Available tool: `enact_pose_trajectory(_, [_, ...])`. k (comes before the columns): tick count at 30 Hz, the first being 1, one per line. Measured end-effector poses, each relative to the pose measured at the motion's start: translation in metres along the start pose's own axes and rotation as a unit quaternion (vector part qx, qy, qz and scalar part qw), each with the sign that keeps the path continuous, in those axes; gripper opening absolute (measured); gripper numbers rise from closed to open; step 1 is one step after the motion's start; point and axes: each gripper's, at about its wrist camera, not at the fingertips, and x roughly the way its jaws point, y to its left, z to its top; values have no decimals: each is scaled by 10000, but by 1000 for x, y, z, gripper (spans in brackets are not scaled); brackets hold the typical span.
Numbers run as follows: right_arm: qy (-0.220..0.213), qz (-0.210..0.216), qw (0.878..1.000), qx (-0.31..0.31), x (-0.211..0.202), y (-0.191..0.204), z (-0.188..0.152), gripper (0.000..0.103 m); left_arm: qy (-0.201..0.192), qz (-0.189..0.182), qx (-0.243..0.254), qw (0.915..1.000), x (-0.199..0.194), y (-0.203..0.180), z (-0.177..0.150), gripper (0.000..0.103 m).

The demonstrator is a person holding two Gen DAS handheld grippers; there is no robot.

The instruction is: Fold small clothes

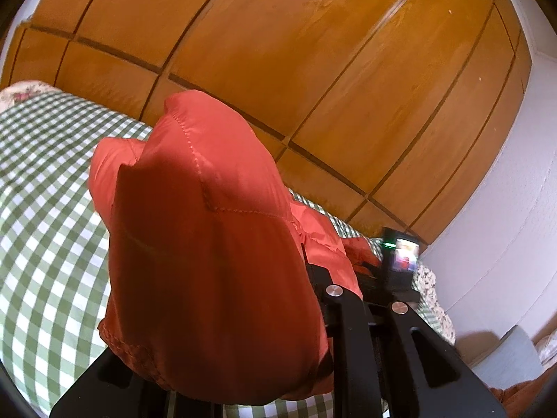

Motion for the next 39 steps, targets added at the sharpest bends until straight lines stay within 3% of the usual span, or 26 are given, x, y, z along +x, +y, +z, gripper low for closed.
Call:
enact_pose_trajectory(5, [-293, 50, 9990, -337, -60, 0, -45, 101, -50, 11, 255, 9997, -1, -12, 3, 18])
enact_pose_trajectory(8, [-49, -83, 9981, -610, -47, 6, -74, 101, -7, -21, 411, 9992, -1, -20, 2, 18])
enact_pose_trajectory(10, [-134, -13, 9987, -487, -34, 5, -88, 101, 53, 13, 638, 9979, 3, -29, -1, 18])
enact_pose_trajectory(20, [-96, -18, 9993, -366, -42, -2, -83, 101, -18, 101, 1801, 9836, 14, -88, 3, 18])
enact_pose_trajectory(25, [-724, 116, 9966, 372, -73, -36, -71, 101, -24, 154, 2181, 9758, 20, -104, 7, 18])
enact_pose_trajectory(29, [-274, 427, 9984, 259, -46, -28, -67, 101, -12, 144, 2352, 9718, 23, -119, 6, 18])
enact_pose_trajectory(31, [-63, 221, 9997, -79, -31, -11, -72, 101, 40, 138, 2484, 9686, 26, -127, 6, 18])
enact_pose_trajectory(33, [-103, -40, 9993, -369, -28, 1, -75, 101, 240, 129, 2640, 9641, 35, -135, 3, 18])
enact_pose_trajectory(36, [-29, 140, 9992, -363, -34, -6, -71, 101, 266, 187, 2885, 9569, 41, -146, -1, 18])
enact_pose_trajectory(39, [-285, 145, 9995, -46, -55, -27, -69, 101, 292, 92, 3034, 9524, 47, -155, -4, 19])
